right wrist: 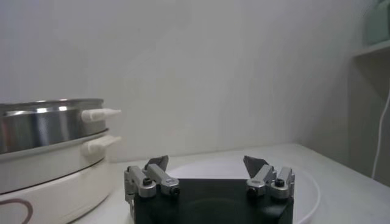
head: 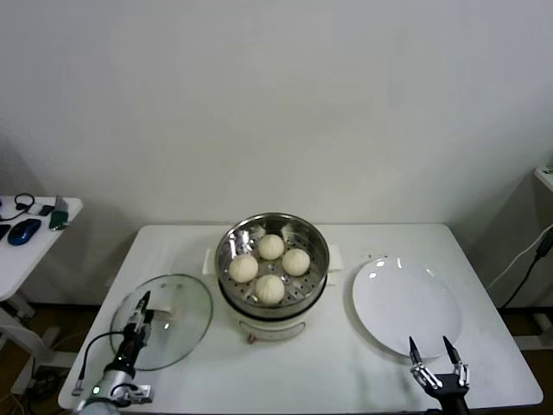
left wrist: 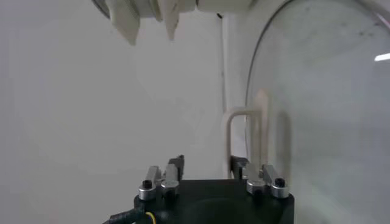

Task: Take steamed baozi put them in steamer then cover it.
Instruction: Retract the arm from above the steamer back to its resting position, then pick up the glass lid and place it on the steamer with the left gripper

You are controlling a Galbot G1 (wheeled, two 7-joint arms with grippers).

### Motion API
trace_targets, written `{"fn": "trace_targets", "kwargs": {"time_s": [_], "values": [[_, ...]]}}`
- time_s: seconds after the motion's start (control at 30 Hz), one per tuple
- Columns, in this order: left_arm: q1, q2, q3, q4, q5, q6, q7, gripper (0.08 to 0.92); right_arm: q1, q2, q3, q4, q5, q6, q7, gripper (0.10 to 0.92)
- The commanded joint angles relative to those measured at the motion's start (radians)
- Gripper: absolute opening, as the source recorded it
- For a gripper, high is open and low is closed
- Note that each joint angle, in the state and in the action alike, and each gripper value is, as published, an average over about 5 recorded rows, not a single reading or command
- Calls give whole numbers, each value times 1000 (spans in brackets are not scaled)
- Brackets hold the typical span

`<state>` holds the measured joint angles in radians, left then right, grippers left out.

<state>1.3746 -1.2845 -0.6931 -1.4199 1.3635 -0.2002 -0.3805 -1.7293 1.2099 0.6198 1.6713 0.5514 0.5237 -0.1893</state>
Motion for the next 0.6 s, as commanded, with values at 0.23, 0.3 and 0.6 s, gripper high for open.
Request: {"fn": "trace_targets", "kwargs": {"time_s": [0.23, 0.3, 0.6], "values": [[-23, -16, -2, 35, 13, -3, -9, 344, 10, 5, 4, 0, -2, -2, -1, 823], [-23, -16, -5, 25, 2, -3, -6, 292, 11, 7, 5, 0, -4, -2, 1, 823], [16, 17, -14, -171, -172, 38, 71, 130, 14, 21, 23, 7, -30, -18, 29, 823]]}}
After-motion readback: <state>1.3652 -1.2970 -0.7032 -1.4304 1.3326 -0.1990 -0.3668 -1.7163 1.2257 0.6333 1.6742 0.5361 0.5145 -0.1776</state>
